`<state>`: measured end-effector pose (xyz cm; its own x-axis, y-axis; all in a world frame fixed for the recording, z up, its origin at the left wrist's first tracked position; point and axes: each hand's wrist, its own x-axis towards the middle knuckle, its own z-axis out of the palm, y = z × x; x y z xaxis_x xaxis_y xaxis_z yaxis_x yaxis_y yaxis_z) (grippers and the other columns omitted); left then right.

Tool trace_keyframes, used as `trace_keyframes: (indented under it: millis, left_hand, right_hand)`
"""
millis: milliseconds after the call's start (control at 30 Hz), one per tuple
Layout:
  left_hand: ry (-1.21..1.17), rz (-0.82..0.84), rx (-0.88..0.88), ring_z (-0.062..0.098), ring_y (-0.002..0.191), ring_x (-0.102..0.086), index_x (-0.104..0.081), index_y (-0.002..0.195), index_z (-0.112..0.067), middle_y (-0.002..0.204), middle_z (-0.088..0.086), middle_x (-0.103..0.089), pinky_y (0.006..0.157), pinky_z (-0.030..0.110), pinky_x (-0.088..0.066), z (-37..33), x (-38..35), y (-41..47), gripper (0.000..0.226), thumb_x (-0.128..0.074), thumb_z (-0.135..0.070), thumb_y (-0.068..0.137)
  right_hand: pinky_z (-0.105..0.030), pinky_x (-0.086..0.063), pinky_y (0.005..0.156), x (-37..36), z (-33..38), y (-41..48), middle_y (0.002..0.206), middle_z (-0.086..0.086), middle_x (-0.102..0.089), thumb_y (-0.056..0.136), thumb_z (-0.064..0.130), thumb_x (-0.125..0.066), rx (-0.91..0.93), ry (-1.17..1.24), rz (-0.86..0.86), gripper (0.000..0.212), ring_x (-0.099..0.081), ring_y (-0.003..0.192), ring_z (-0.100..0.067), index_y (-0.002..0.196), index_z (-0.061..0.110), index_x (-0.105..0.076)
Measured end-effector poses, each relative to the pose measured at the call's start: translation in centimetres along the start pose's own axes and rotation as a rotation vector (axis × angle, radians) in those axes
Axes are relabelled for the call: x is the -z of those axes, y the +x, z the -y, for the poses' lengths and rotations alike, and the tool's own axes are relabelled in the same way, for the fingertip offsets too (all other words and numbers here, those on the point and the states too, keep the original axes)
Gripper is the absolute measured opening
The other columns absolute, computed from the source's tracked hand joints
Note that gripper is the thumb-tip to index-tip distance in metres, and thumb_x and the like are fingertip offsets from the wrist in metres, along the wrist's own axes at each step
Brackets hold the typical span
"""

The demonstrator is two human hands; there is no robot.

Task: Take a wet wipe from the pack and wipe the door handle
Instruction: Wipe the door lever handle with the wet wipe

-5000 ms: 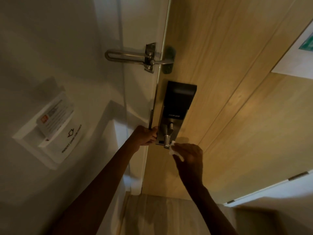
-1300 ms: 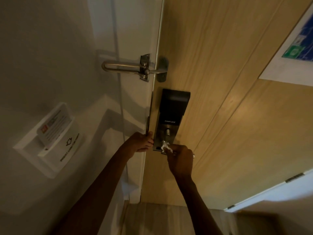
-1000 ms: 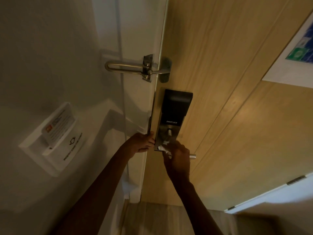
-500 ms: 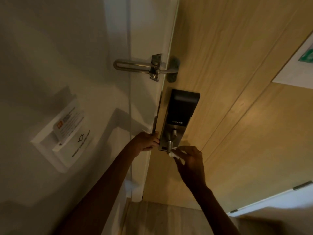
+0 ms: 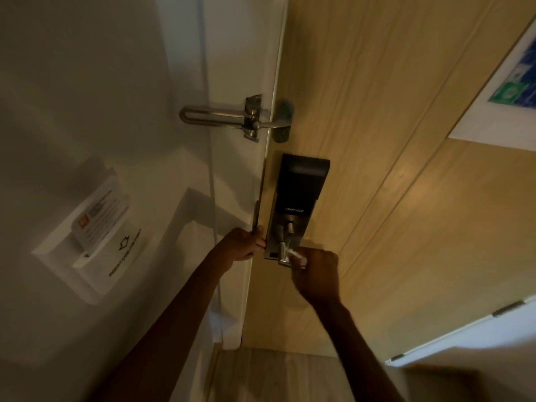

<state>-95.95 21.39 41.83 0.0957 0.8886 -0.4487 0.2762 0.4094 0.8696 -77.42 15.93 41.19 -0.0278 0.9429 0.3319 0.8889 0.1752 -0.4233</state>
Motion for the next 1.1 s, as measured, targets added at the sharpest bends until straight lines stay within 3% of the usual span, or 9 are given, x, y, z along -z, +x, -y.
trace_keyframes:
  millis: [133, 267, 467, 600, 700, 833, 900, 1000, 1100]
  left_hand:
    - [0.017, 0.004, -0.012, 0.017, 0.104, -0.065, -0.065, 0.116, -0.002, 0.118, 0.014, -0.069, 0.084, 0.023, -0.051, -0.1, -0.1, -0.1, 0.058, -0.037, -0.050, 0.097]
    - [-0.018, -0.013, -0.014, 0.009, 0.084, -0.065, -0.065, 0.114, -0.002, 0.116, 0.015, -0.069, 0.080, 0.021, -0.052, 0.2, -0.2, 0.4, 0.056, -0.041, -0.049, 0.095]
    - [-0.022, -0.007, -0.023, 0.007, 0.078, -0.064, -0.065, 0.112, 0.000, 0.115, 0.017, -0.069, 0.073, 0.019, -0.051, 0.4, -0.2, 0.8, 0.057, -0.041, -0.049, 0.096]
    - [-0.026, -0.001, -0.011, 0.006, 0.080, -0.065, -0.066, 0.113, -0.004, 0.117, 0.014, -0.069, 0.073, 0.018, -0.052, 0.4, -0.2, 0.6, 0.057, -0.041, -0.052, 0.094]
    - [-0.025, -0.005, -0.007, 0.008, 0.088, -0.064, -0.062, 0.118, -0.001, 0.121, 0.014, -0.067, 0.068, 0.015, -0.051, 0.2, -0.4, 0.5, 0.058, -0.039, -0.049, 0.096]
    - [-0.030, 0.000, -0.002, 0.010, 0.084, -0.066, -0.062, 0.118, 0.001, 0.120, 0.015, -0.067, 0.062, 0.014, -0.050, 0.2, -0.4, 0.6, 0.059, -0.038, -0.048, 0.097]
    - [-0.040, 0.000, 0.000, 0.013, 0.088, -0.068, -0.063, 0.117, 0.001, 0.116, 0.016, -0.069, 0.064, 0.015, -0.051, 0.3, -0.3, 0.5, 0.059, -0.040, -0.049, 0.096]
    - [-0.057, 0.003, 0.005, 0.007, 0.074, -0.066, -0.066, 0.110, -0.004, 0.092, 0.004, -0.073, 0.070, 0.022, -0.047, 0.4, -0.2, 0.3, 0.056, -0.042, -0.052, 0.094]
    - [-0.049, 0.023, 0.002, 0.007, 0.070, -0.065, -0.069, 0.094, -0.014, 0.081, -0.001, -0.070, 0.071, 0.024, -0.046, 0.3, -0.1, -0.2, 0.049, -0.042, -0.055, 0.092]
  right_hand:
    - [-0.035, -0.041, 0.085, -0.3, 0.0, -0.8, 0.066, 0.007, -0.066, 0.093, 0.038, -0.050, -0.036, -0.012, 0.008, 0.027, -0.061, 0.063, -0.014, 0.081, 0.025, -0.070]
    - [-0.036, -0.038, 0.087, 2.0, -1.8, 0.0, 0.068, 0.005, -0.068, 0.090, 0.039, -0.055, -0.080, -0.156, 0.056, 0.023, -0.064, 0.067, -0.015, 0.077, 0.028, -0.071]
    - [-0.030, -0.032, 0.086, -0.2, 1.1, 0.1, 0.059, 0.010, -0.063, 0.091, 0.062, -0.041, -0.089, -0.069, 0.045, 0.050, -0.058, 0.058, -0.006, 0.070, 0.026, -0.070]
    - [-0.039, -0.049, 0.083, 2.1, -3.4, 0.3, 0.070, 0.011, -0.073, 0.083, 0.054, -0.059, -0.092, -0.041, 0.009, 0.031, -0.067, 0.065, -0.008, 0.074, 0.029, -0.076]
    - [-0.040, -0.051, 0.079, 4.0, -5.6, 0.1, 0.074, 0.007, -0.075, 0.079, 0.040, -0.073, -0.113, -0.037, -0.020, 0.013, -0.069, 0.068, -0.014, 0.073, 0.029, -0.077]
    - [-0.040, -0.049, 0.084, 1.0, -1.8, -0.6, 0.078, 0.009, -0.074, 0.089, 0.035, -0.063, 0.025, 0.050, 0.001, 0.017, -0.067, 0.071, -0.010, 0.080, 0.027, -0.076]
    - [-0.039, -0.048, 0.087, -0.6, -0.4, -0.3, 0.078, 0.010, -0.072, 0.093, 0.038, -0.057, 0.043, 0.070, 0.056, 0.021, -0.064, 0.071, -0.007, 0.082, 0.028, -0.073]
    - [-0.040, -0.048, 0.086, 0.0, -2.6, 0.6, 0.081, 0.011, -0.073, 0.093, 0.045, -0.051, 0.054, 0.016, 0.090, 0.027, -0.066, 0.073, -0.011, 0.084, 0.031, -0.072]
    - [-0.026, -0.045, 0.076, 2.8, -6.7, 0.6, 0.083, 0.011, -0.074, 0.089, 0.043, -0.052, -0.001, 0.045, 0.088, 0.027, -0.069, 0.077, -0.012, 0.080, 0.030, -0.074]
